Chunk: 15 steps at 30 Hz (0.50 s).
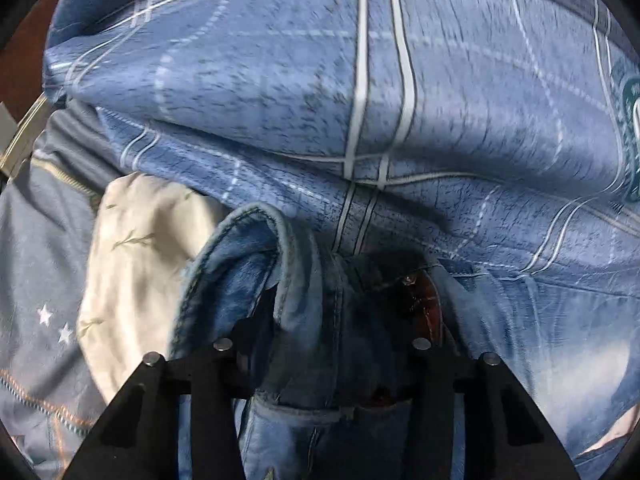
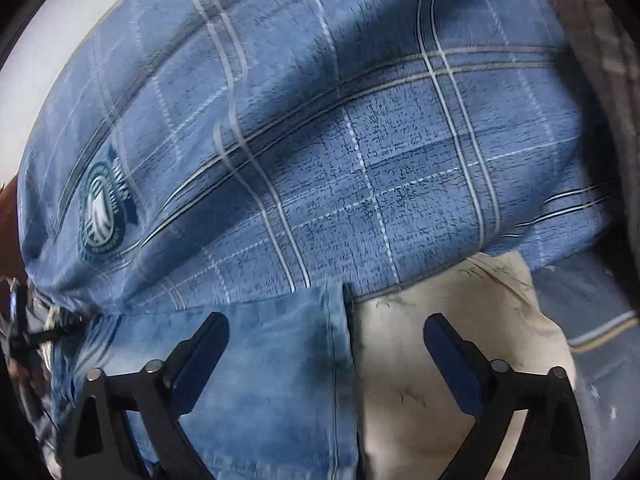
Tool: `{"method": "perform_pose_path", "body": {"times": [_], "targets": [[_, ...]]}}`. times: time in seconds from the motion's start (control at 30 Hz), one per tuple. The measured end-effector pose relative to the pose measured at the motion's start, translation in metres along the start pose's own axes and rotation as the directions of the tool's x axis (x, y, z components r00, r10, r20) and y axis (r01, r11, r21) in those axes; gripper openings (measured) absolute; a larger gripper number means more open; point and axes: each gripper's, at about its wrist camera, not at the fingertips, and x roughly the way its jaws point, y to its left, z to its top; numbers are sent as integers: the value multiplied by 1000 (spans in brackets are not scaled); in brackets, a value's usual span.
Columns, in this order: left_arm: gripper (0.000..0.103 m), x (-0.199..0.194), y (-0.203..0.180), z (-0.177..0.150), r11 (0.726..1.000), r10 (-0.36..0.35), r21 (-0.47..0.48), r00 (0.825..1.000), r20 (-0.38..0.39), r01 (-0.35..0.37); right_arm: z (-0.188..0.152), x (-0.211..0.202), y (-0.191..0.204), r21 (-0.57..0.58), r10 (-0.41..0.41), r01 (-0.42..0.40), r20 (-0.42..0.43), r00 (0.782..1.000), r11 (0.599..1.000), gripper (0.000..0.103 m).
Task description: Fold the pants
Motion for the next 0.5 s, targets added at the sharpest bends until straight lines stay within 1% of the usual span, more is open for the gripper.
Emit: {"method": "perform_pose_path", "body": {"times": [0.03,0.1,0.2,0.27,0.3,0.33,0.37,0.43,0.5], "targets": [[39,3,1,1,1000,-19,-6,1000,-5,19,3,8,2,-10,-6,6,-12,1000,1000,94],[39,7,3,5,999,-41,-29,999,-11,41,7,24,6,-37,-37,36,-36,999,999,93],[48,10,9,12,996,-66,-59,998,-25,64,9,54,9,-50,-66,62,-98,993,997,81],[48,12,8,14,997,-59,-44,998,-25,58,7,72,11,-59,-106,99,-135,985,993,69],[46,11,8,14,997,-60,-40,998,-17,59,6,78,12,-62,-97,89,-147,984,994,55],[35,9,9,14,997,-66,-43,998,-6,66,5,79,15,-70,-76,67,-150,986,995,38],[28,7,8,13,996,-71,-49,998,-1,70,4,76,19,-86,-81,69,-141,987,994,35],[19,-1,10,9,994,-93,-58,996,9,94,1,64,31,-141,-95,79,-110,989,987,18],[16,-22,17,4,991,-116,-59,992,54,119,-4,40,40,-168,-82,71,-63,995,983,12]]}}
